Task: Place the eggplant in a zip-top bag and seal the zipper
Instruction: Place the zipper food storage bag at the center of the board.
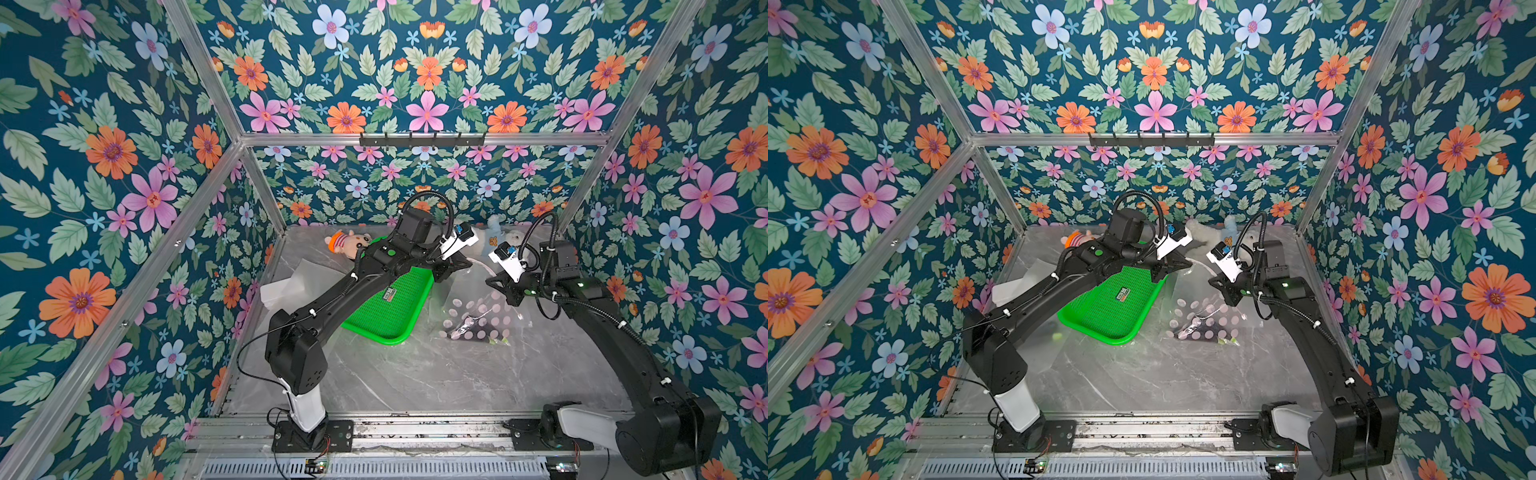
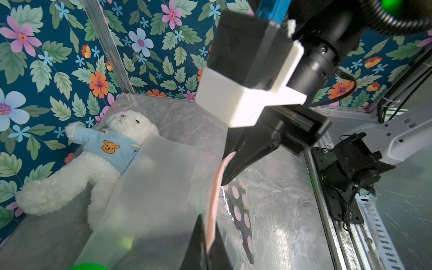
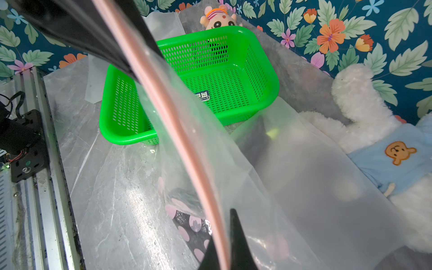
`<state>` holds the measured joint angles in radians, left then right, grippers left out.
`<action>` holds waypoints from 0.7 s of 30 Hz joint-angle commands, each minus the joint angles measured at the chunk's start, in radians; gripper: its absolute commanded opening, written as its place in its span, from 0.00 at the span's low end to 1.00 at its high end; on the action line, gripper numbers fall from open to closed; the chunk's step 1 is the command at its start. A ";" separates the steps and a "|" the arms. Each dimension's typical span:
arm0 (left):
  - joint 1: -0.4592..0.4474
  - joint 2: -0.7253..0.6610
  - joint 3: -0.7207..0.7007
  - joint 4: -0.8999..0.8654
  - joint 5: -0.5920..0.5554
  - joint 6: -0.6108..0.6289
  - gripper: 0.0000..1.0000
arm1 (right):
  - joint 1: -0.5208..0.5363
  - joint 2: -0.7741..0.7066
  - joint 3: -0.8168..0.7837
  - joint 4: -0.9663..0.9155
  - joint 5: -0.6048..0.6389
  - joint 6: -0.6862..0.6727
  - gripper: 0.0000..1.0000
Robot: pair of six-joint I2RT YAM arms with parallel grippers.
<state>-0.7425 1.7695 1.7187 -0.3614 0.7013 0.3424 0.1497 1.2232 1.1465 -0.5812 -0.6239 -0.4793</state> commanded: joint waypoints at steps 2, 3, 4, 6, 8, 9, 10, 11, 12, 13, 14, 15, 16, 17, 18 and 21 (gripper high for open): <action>0.009 0.001 -0.009 0.027 -0.143 -0.043 0.40 | 0.000 0.034 0.113 -0.141 0.022 0.101 0.00; 0.018 0.001 -0.013 0.031 -0.177 -0.062 0.43 | -0.001 0.052 0.151 -0.190 0.039 0.121 0.00; 0.029 -0.001 -0.020 0.040 -0.200 -0.087 0.44 | -0.001 0.066 0.182 -0.229 0.054 0.143 0.00; 0.055 -0.012 -0.050 0.073 -0.206 -0.136 0.46 | -0.001 0.084 0.222 -0.279 0.078 0.186 0.00; 0.076 -0.034 -0.098 0.127 -0.208 -0.178 0.48 | -0.003 0.104 0.261 -0.320 0.089 0.237 0.00; 0.084 -0.050 -0.126 0.153 -0.214 -0.192 0.49 | -0.003 0.119 0.283 -0.348 0.093 0.266 0.00; 0.091 -0.064 -0.152 0.179 -0.222 -0.207 0.50 | -0.005 0.135 0.307 -0.383 0.093 0.295 0.00; 0.097 -0.076 -0.172 0.197 -0.227 -0.219 0.51 | -0.005 0.150 0.328 -0.414 0.091 0.313 0.00; 0.104 -0.089 -0.194 0.215 -0.231 -0.232 0.51 | -0.005 0.163 0.348 -0.446 0.091 0.334 0.00; 0.110 -0.102 -0.215 0.236 -0.238 -0.246 0.52 | -0.006 0.170 0.365 -0.466 0.092 0.357 0.00; 0.117 -0.113 -0.234 0.254 -0.242 -0.260 0.53 | -0.006 0.171 0.376 -0.477 0.086 0.376 0.00; 0.122 -0.125 -0.253 0.272 -0.243 -0.273 0.53 | -0.006 0.170 0.382 -0.482 0.080 0.400 0.00; 0.130 -0.136 -0.273 0.289 -0.247 -0.288 0.53 | -0.003 0.161 0.384 -0.477 0.077 0.425 0.00; 0.138 -0.143 -0.288 0.302 -0.249 -0.299 0.53 | -0.003 0.153 0.385 -0.469 0.064 0.452 0.00; 0.145 -0.154 -0.307 0.314 -0.250 -0.315 0.54 | -0.003 0.143 0.388 -0.459 0.051 0.480 0.00; 0.180 -0.189 -0.376 0.366 -0.256 -0.374 0.56 | 0.010 0.125 0.408 -0.426 0.029 0.576 0.00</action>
<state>-0.5800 1.6024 1.3762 -0.0860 0.4625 0.0452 0.1501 1.3605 1.5375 -1.0103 -0.5560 -0.0288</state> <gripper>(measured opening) 0.560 0.051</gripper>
